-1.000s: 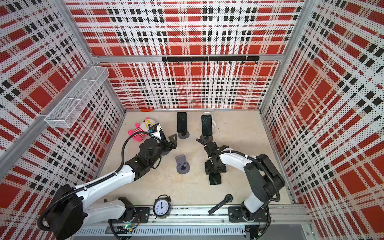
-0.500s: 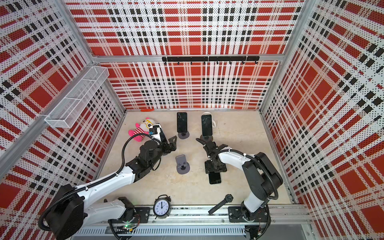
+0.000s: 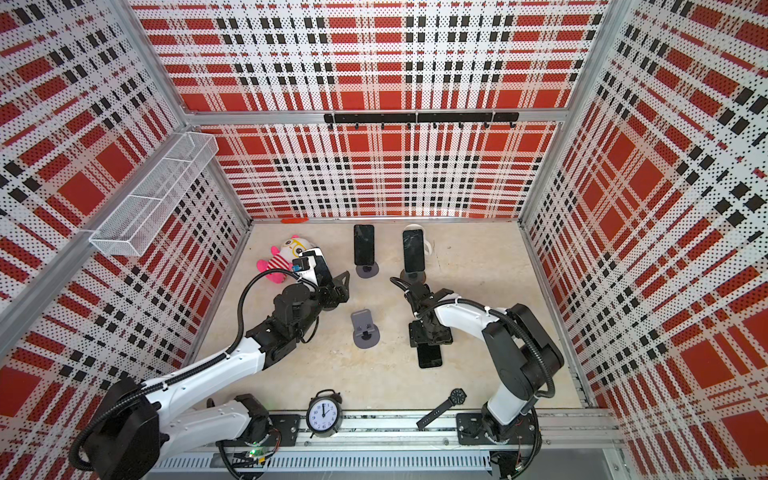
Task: Remove the phone from the phone stand
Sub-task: 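Open right gripper and raise it off the placed phone, then move right gripper to the phone on the wood-rimmed stand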
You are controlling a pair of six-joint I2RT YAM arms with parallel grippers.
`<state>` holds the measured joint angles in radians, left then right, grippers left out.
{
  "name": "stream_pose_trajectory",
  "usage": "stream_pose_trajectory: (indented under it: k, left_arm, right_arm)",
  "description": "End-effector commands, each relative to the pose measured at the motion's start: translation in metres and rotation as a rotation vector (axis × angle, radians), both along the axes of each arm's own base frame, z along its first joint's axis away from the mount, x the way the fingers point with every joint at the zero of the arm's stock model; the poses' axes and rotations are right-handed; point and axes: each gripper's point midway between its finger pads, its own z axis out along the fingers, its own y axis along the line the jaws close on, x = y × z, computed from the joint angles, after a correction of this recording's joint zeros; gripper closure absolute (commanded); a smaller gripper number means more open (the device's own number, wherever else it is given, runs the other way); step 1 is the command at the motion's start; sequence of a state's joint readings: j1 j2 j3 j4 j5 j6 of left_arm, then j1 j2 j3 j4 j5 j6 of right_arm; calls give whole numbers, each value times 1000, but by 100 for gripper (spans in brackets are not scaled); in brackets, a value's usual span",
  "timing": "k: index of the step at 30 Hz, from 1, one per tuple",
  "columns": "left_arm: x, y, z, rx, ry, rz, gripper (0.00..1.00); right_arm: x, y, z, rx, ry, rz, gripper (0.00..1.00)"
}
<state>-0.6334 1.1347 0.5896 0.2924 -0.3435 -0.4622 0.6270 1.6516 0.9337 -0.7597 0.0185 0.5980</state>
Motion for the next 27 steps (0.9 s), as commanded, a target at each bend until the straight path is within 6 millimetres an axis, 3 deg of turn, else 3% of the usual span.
stream_pose_trajectory:
  k: [1,7,14,21,23,27]
  left_arm:
    - [-1,5,3,2,-25,10,2]
    - [-2,8,2,7,-27,18,2]
    - [-7,8,22,-48,-53,13,2]
    - [-13,15,40,-102,-96,25,2]
    - [-13,20,46,-115,-114,49,2]
    - [-14,25,53,-174,-171,68,2]
  right_arm:
    - [-2,-5,-13,-57,10,-6,21]
    - [3,-8,-11,-87,-19,-7,18]
    - [20,1,16,-65,-142,-22,16]
    - [39,10,61,37,-300,-96,10]
    - [47,16,80,97,-378,-91,4]
    - [67,15,121,165,-574,-135,4]
